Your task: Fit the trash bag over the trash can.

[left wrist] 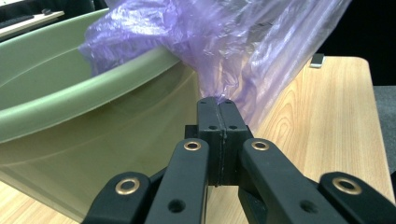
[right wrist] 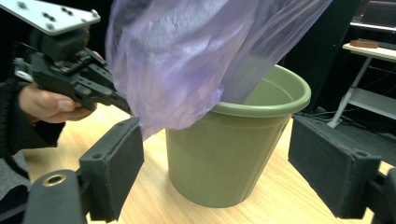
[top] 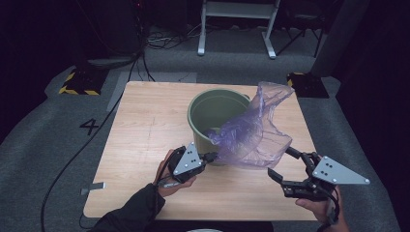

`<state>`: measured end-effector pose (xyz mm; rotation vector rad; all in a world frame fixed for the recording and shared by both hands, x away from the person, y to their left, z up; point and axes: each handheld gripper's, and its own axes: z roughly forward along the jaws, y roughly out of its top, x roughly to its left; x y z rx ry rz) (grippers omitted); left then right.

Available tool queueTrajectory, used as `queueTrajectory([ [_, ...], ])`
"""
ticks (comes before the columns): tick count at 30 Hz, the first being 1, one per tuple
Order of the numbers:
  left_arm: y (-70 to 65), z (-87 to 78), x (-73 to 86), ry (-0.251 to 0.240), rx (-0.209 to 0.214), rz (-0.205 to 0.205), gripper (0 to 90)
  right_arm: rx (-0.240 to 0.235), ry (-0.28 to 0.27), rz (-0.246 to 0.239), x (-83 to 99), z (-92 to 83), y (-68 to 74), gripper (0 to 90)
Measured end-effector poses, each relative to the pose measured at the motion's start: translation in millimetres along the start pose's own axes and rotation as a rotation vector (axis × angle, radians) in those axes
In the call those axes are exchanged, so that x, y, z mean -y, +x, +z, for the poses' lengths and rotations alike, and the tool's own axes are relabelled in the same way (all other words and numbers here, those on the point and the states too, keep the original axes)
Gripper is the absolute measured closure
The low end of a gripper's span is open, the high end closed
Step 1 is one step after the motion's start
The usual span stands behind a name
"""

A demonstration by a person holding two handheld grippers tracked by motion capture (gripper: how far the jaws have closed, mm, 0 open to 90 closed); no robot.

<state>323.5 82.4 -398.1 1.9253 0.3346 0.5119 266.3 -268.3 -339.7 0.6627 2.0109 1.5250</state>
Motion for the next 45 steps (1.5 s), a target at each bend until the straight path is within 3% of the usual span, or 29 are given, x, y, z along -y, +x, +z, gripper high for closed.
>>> queueTrajectory([
  [5,2.7,-0.5,4.2,-0.001,0.001,-0.009,89.9,0.019,0.02,0.009,-2.8,-11.7,-7.2,17.2],
  [9,2.8,-0.3,5.1,0.004,-0.001,-0.004,89.9,0.03,-0.014,0.009,-13.5,-21.4,-11.3,16.7],
  [14,3.8,0.2,5.1,0.004,-0.004,-0.002,89.9,0.029,-0.045,-0.038,-35.9,-28.1,-7.7,15.9],
  [21,6.4,1.3,6.9,-0.002,-0.003,-0.013,89.6,0.081,0.009,-0.062,-48.6,-3.6,-19.4,16.3],
  [23,6.8,0.8,7.3,-0.005,0.0,-0.014,88.7,0.074,0.028,-0.056,-46.0,6.8,-25.8,25.7],
  [28,7.8,-1.5,7.9,-0.014,0.002,-0.014,84.7,0.035,0.046,-0.051,-33.0,25.5,-42.3,70.2],
  [31,7.9,-4.9,8.4,-0.03,0.015,-0.019,79.0,0.019,0.027,-0.044,-24.7,30.4,-47.9,84.8],
  [33,7.8,-7.8,8.1,-0.037,0.012,-0.018,72.3,0.005,0.017,-0.045,-21.1,32.4,-48.6,88.4],
  [35,7.8,-10.9,7.2,-0.04,0.025,-0.022,62.8,-0.006,0.017,-0.05,-19.0,34.1,-47.1,89.4],
  [40,2.9,-19.5,2.4,-0.042,0.005,-0.023,35.1,-0.013,0.008,-0.065,-18.8,37.0,-42.9,89.7],
  [45,1.3,-32.7,-12.3,-0.089,0.046,-0.031,23.2,-0.018,-0.006,-0.076,-21.7,37.4,-40.2,89.7],
])
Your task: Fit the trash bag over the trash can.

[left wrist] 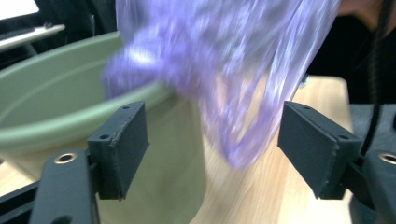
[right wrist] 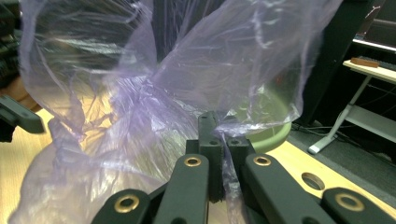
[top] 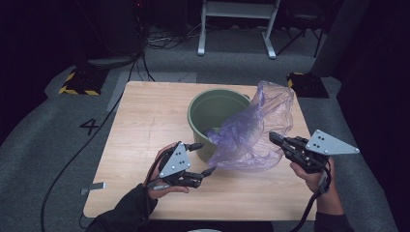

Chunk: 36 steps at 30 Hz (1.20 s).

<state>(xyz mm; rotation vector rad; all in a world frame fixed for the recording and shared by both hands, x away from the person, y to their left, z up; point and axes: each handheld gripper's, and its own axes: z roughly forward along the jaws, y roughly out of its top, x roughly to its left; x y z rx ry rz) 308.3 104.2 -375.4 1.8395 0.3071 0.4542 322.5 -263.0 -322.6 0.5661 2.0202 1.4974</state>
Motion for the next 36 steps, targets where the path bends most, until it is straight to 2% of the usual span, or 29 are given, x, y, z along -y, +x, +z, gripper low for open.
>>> queueTrajectory([
  [1,-0.4,-2.4,-4.6,-0.011,0.013,0.004,21.6,-0.001,-0.003,-0.002,-0.7,0.1,0.4,89.7],
  [7,-2.2,-11.1,-36.5,-0.06,0.02,0.048,21.3,-0.002,-0.005,-0.007,-3.3,2.0,2.3,89.7],
  [12,-8.9,-0.4,-57.9,-0.068,0.038,0.071,21.0,-0.012,0.0,-0.013,-4.8,3.9,5.2,89.7],
  [14,-10.6,8.9,-63.4,-0.045,0.032,0.087,21.0,-0.012,0.002,-0.019,-5.1,4.8,6.0,89.6],
  [20,-6.6,36.8,-71.1,0.01,0.027,0.069,18.8,-0.021,0.007,-0.025,-5.4,6.2,7.5,89.3],
  [23,-3.4,45.7,-74.3,0.03,-0.012,0.064,19.4,-0.025,0.007,-0.025,-5.2,5.9,7.4,89.2],
  [24,-1.8,47.8,-75.0,0.037,-0.03,0.065,23.1,-0.027,0.006,-0.024,-5.2,5.8,7.6,89.1],
  [26,1.8,51.6,-75.6,0.059,-0.074,0.063,36.1,-0.03,0.004,-0.027,-5.2,5.9,8.1,89.1],
  [28,7.2,51.8,-74.8,0.066,-0.078,0.056,50.1,-0.031,0.003,-0.027,-4.4,5.9,8.2,88.9],
  [30,11.4,49.6,-73.2,0.085,-0.096,0.074,61.4,-0.03,0.001,-0.02,-2.6,5.4,7.9,89.0],
  [32,15.9,45.1,-70.5,0.077,-0.1,0.07,73.9,-0.028,0.001,-0.015,-0.4,4.9,7.3,88.9],
  [34,20.4,40.1,-68.4,0.075,-0.104,0.067,83.2,-0.028,0.0,-0.008,1.8,4.5,6.6,88.9],
  [36,25.1,33.6,-65.8,0.065,-0.108,0.055,87.9,-0.027,0.001,-0.002,3.8,4.3,6.3,89.0],
])
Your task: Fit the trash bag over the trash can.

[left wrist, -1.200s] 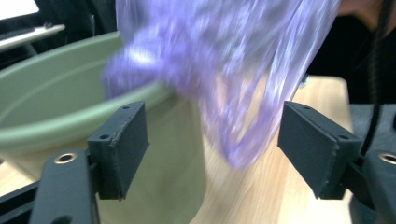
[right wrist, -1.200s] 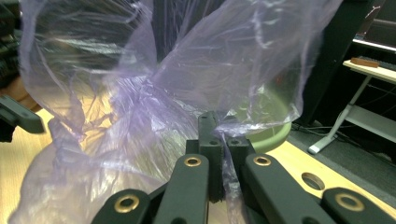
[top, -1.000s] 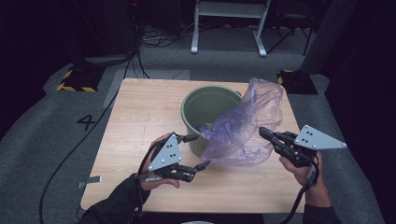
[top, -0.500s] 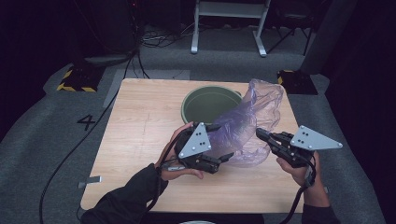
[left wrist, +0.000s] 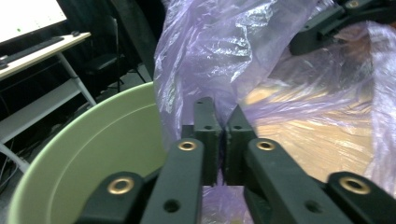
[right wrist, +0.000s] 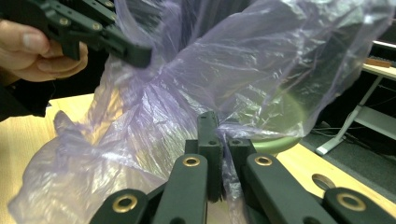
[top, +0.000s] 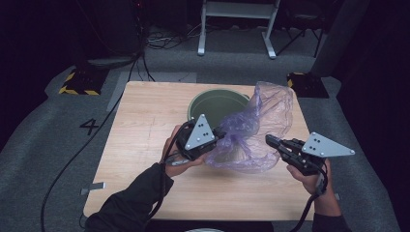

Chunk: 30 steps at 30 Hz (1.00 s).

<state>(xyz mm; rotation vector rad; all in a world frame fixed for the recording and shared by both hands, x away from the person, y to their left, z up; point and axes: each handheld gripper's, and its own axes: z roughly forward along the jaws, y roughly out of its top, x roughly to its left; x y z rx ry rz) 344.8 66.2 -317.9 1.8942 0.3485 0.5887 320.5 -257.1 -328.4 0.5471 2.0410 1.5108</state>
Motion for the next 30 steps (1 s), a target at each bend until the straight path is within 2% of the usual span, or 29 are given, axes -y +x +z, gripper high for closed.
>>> queueTrajectory([
  [7,19.0,-23.1,19.9,0.005,-0.046,-0.051,89.1,0.011,0.018,0.021,9.1,4.8,-1.1,88.8],
  [11,30.0,-33.2,37.9,-0.001,-0.067,-0.113,89.0,0.029,0.046,0.039,15.1,11.3,-3.5,88.8],
  [14,36.2,-38.7,52.2,0.006,-0.08,-0.137,88.9,0.046,0.065,0.043,18.8,15.1,-5.2,88.9],
  [15,37.4,-40.1,56.5,0.013,-0.099,-0.131,88.5,0.051,0.074,0.042,19.9,16.4,-5.7,88.9],
  [16,39.8,-41.9,61.8,0.016,-0.105,-0.144,88.5,0.058,0.081,0.038,21.1,18.0,-6.2,88.8],
  [21,51.8,-42.9,78.0,0.025,-0.121,-0.195,87.4,0.077,0.118,0.047,27.7,25.1,-11.7,89.0],
  [26,63.2,-36.3,87.9,0.038,-0.124,-0.225,88.4,0.108,0.162,0.051,34.8,34.1,-22.4,89.7],
  [28,64.8,-34.0,89.7,0.038,-0.125,-0.228,88.1,0.121,0.169,0.061,37.2,36.4,-27.0,85.6],
  [30,64.6,-33.1,89.9,0.04,-0.122,-0.222,87.9,0.127,0.167,0.059,37.5,36.1,-28.3,74.6],
])
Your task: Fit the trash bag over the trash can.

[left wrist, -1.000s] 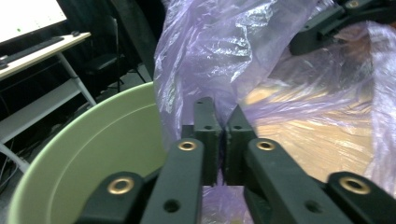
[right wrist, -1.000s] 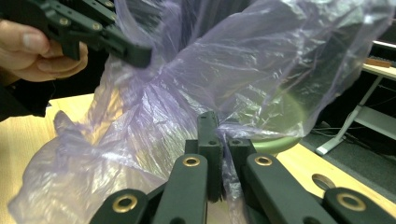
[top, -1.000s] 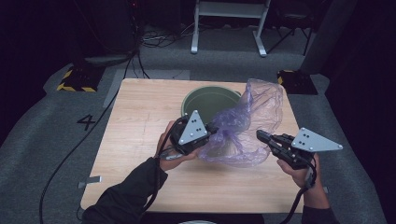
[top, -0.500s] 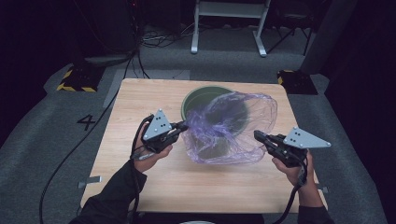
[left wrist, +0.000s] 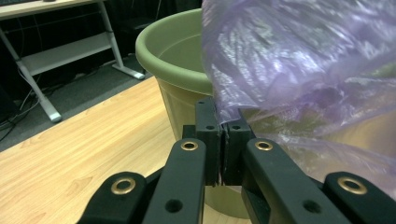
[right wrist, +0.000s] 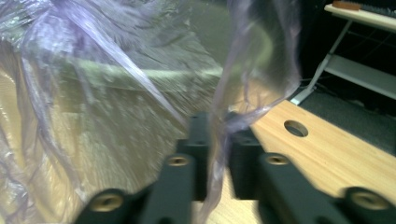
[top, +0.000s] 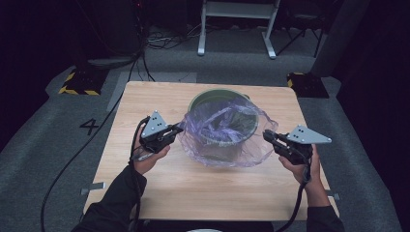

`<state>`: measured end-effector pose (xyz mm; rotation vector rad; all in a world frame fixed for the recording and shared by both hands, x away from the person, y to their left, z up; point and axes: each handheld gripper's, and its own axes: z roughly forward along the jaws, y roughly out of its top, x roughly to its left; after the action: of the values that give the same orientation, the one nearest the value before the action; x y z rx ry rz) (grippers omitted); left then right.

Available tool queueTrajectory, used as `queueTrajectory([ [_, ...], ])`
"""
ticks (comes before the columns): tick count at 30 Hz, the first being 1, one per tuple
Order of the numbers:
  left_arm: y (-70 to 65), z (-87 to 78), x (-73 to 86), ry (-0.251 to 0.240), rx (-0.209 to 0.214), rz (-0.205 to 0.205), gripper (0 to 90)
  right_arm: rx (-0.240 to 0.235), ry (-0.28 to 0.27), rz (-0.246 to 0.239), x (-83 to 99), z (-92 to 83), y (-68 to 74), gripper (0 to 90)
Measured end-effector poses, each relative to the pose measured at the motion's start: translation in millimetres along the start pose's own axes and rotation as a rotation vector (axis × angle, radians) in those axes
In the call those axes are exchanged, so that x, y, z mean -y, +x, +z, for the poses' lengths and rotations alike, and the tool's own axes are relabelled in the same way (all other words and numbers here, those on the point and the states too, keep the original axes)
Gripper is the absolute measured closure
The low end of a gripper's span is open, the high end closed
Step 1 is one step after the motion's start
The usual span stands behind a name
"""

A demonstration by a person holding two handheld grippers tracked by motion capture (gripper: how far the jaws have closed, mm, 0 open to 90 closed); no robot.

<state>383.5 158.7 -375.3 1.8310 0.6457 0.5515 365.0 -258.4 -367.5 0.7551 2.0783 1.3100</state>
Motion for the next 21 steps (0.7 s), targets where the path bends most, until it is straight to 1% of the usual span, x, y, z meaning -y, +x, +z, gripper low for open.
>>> queueTrajectory([
  [2,-1.9,-0.2,-0.8,-0.003,-0.001,0.009,88.0,-0.029,-0.023,-0.006,-1.1,-3.1,0.0,53.0],
  [3,-2.9,-0.3,-1.3,0.0,0.001,0.015,88.0,-0.03,-0.032,0.002,-2.6,-6.0,0.3,44.4],
  [6,-4.9,0.0,-2.5,0.004,0.0,0.026,88.0,-0.024,-0.08,0.006,-7.8,-15.6,2.6,30.9],
  [7,-5.3,0.2,-2.8,0.006,0.003,0.026,88.0,-0.012,-0.09,0.006,-10.9,-19.7,3.8,29.0],
  [10,-5.5,0.1,-3.9,0.005,-0.001,0.03,88.0,0.015,-0.157,-0.005,-22.8,-34.3,7.1,23.0],
  [13,-4.4,0.1,-5.4,0.005,-0.004,0.033,87.7,0.017,-0.229,-0.023,-35.5,-49.9,7.9,22.3],
  [15,-2.8,0.6,-6.5,0.008,-0.006,0.034,87.3,0.036,-0.248,-0.024,-43.9,-54.7,6.5,23.9],
  [16,-1.7,1.0,-7.1,0.013,-0.009,0.034,87.1,0.047,-0.248,-0.028,-48.3,-54.2,5.0,25.6],
  [18,0.6,2.3,-7.9,0.01,-0.006,0.024,85.9,0.062,-0.234,-0.027,-57.3,-48.1,1.1,32.6],
  [20,2.3,3.8,-8.9,0.007,-0.006,0.021,85.1,0.091,-0.196,-0.023,-65.1,-36.5,-4.6,42.4],
  [21,3.5,4.7,-9.3,0.008,-0.008,0.022,84.7,0.1,-0.164,-0.029,-68.0,-29.1,-8.1,44.0],
])
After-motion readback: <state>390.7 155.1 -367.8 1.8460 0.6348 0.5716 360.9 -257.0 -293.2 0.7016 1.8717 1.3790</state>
